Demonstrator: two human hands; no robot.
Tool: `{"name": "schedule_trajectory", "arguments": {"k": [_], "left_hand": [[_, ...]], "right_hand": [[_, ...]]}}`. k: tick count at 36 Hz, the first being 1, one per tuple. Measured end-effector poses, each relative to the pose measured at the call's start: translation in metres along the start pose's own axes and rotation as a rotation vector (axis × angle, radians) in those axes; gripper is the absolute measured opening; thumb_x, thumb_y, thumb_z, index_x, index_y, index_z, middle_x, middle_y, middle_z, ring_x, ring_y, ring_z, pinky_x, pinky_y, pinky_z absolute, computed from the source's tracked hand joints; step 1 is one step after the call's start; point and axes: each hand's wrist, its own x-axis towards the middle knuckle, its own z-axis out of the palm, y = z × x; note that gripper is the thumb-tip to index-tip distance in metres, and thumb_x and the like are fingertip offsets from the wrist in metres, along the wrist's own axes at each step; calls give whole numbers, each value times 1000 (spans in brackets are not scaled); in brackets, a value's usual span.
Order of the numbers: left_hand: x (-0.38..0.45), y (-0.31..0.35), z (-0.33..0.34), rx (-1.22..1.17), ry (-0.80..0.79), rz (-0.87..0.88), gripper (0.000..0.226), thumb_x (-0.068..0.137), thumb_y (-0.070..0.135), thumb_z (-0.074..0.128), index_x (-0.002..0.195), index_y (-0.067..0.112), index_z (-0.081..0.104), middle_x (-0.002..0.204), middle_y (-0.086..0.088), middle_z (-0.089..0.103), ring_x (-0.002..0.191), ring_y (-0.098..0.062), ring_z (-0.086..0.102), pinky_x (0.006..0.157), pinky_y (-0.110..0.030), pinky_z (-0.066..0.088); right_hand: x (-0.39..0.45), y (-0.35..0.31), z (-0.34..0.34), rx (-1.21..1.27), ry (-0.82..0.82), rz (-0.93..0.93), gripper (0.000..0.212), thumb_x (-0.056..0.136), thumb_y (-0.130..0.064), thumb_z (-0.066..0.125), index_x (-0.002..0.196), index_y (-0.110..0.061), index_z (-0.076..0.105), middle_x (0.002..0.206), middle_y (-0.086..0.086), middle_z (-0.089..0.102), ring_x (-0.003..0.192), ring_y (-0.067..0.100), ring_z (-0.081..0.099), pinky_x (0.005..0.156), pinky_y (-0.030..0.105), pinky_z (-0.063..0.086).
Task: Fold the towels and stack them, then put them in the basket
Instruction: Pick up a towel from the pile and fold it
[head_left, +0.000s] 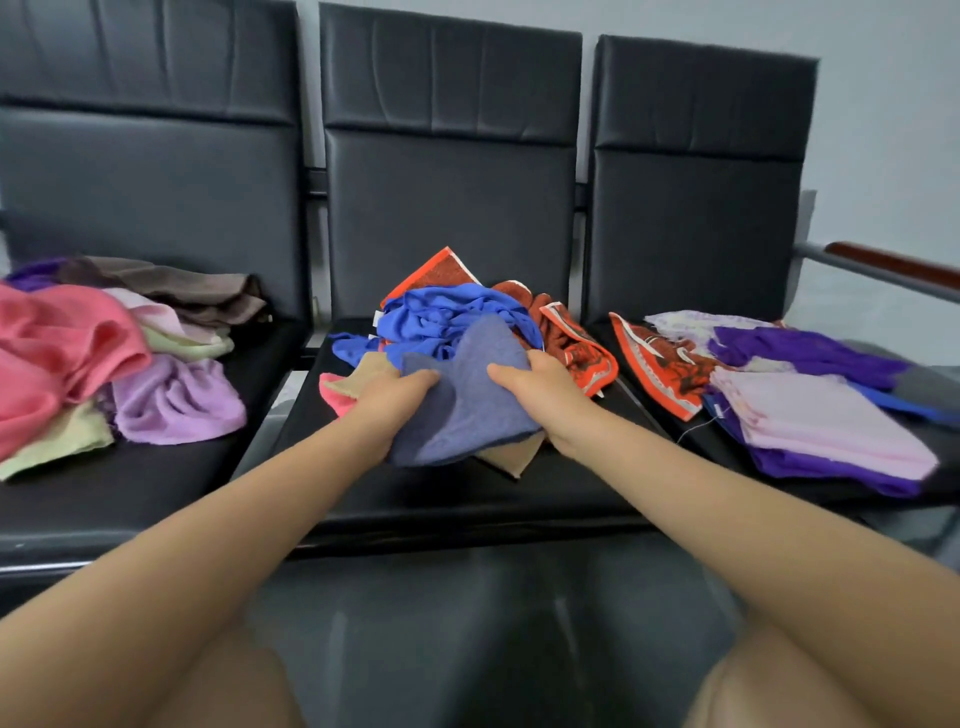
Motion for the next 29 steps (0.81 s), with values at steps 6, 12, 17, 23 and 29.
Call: {"name": "schedule_trajectory", "arguments": {"k": [6, 12, 17, 23, 29], "left_hand": [[-11, 23, 13, -437, -154, -108, 17, 84, 25, 67, 88, 11, 60, 78, -6, 68, 77, -23, 66, 64, -32, 50], [-19, 41, 52, -504, -280, -166, 25, 95, 18, 55, 118, 8, 58, 107, -9, 69, 92, -25, 67, 75, -36, 57], [-4, 43, 92, -347, -179, -32, 27, 98, 19, 48, 123, 10, 55, 116, -10, 64, 94, -23, 62, 81, -35, 50], [0, 72, 163, -275, -159, 150, 30, 101, 17, 43, 128, 6, 50, 116, -6, 57, 109, -24, 56, 89, -31, 42], [-5, 107, 246, -293, -327, 213, 27, 98, 13, 45, 124, 7, 52, 109, -3, 57, 99, -19, 54, 80, -26, 41]], "right_hand": [[-3, -11, -32, 284, 159, 71, 22, 95, -23, 59, 115, -12, 60, 101, 5, 63, 102, 27, 62, 91, 39, 51], [3, 5, -71, 298, 202, 87, 26, 95, -31, 59, 115, -15, 60, 101, 4, 66, 91, 21, 63, 79, 36, 54], [13, 25, -104, 165, 183, 104, 34, 91, -37, 64, 114, -12, 65, 104, 2, 68, 89, 14, 64, 63, 20, 47], [16, 48, -166, -168, 335, 3, 31, 93, -34, 60, 114, -11, 65, 103, 1, 65, 96, 19, 60, 74, 25, 42], [8, 93, -246, -206, 612, -12, 29, 91, -28, 62, 117, -14, 61, 107, -5, 60, 99, 13, 55, 81, 27, 40]]}}
